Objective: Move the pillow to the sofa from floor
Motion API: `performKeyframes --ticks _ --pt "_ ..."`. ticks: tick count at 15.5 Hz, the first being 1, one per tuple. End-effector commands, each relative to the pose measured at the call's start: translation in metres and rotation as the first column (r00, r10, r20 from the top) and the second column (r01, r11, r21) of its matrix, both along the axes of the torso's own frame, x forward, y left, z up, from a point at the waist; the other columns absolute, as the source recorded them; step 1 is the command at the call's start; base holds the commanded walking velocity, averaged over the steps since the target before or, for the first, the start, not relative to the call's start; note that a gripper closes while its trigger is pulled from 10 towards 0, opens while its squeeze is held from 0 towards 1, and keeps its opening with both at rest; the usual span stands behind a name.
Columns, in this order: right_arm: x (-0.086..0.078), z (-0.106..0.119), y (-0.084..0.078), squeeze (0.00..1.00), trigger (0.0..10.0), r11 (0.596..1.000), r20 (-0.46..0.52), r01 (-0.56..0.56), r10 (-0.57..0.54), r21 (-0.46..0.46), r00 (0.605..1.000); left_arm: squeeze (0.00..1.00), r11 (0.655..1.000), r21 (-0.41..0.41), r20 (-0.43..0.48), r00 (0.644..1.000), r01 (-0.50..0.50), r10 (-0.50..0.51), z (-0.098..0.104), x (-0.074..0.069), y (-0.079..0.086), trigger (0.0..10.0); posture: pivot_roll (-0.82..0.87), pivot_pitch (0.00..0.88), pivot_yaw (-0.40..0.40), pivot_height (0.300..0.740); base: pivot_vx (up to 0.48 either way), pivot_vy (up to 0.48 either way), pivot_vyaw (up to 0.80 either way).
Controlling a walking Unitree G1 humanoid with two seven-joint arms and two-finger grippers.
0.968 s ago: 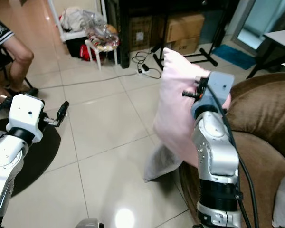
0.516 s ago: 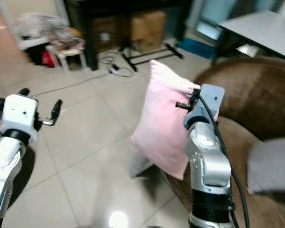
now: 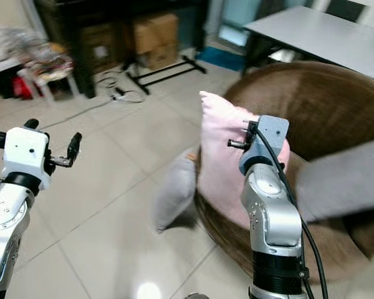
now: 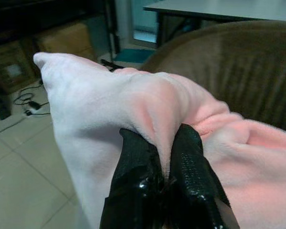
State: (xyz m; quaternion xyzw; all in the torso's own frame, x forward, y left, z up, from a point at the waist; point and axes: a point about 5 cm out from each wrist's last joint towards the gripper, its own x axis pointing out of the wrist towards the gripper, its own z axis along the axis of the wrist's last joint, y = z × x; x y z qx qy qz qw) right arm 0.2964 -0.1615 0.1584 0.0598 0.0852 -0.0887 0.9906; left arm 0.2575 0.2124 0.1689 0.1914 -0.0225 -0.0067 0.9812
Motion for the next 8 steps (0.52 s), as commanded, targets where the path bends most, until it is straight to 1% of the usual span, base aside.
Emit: performKeyframes --ticks 1,2,4,7,8 --pt "0.001 0.007 0.006 0.0 10.0 1.0 0.033 -0.022 0.021 0.003 0.999 0.0 1.0 -0.028 0.006 1.0 0.011 -0.011 0.002 -0.004 0.0 10.0 0.0 0.0 -0.038 0.74 0.0 0.0 -0.8" --pt "0.0 0.006 0.011 0.0 10.0 0.999 0.029 -0.038 0.038 0.008 0.999 0.0 0.999 -0.042 0.01 1.0 0.011 -0.011 0.004 -0.005 -0.001 10.0 0.0 0.0 -0.038 0.74 0.0 0.0 -0.8" --pt "0.0 0.005 0.015 0.0 10.0 0.999 0.023 -0.052 0.052 0.012 0.998 0.0 0.999 -0.04 0.008 1.0 0.014 -0.014 0.004 -0.005 -0.001 10.0 0.01 0.0 -0.05 0.74 0.0 0.0 -0.8" --pt "0.001 0.006 0.016 0.0 10.0 0.998 0.026 -0.065 0.064 0.008 0.998 0.0 0.998 -0.056 0.013 0.999 0.035 -0.034 0.005 -0.006 -0.002 10.0 0.01 0.0 -0.049 0.74 0.0 0.0 -0.8" --pt "0.001 0.006 0.016 0.0 10.0 0.998 0.025 -0.064 0.064 0.007 0.998 0.0 0.997 -0.065 0.014 0.999 0.04 -0.039 0.006 -0.007 -0.002 10.0 0.0 0.0 -0.048 0.74 0.266 0.0 -0.8"
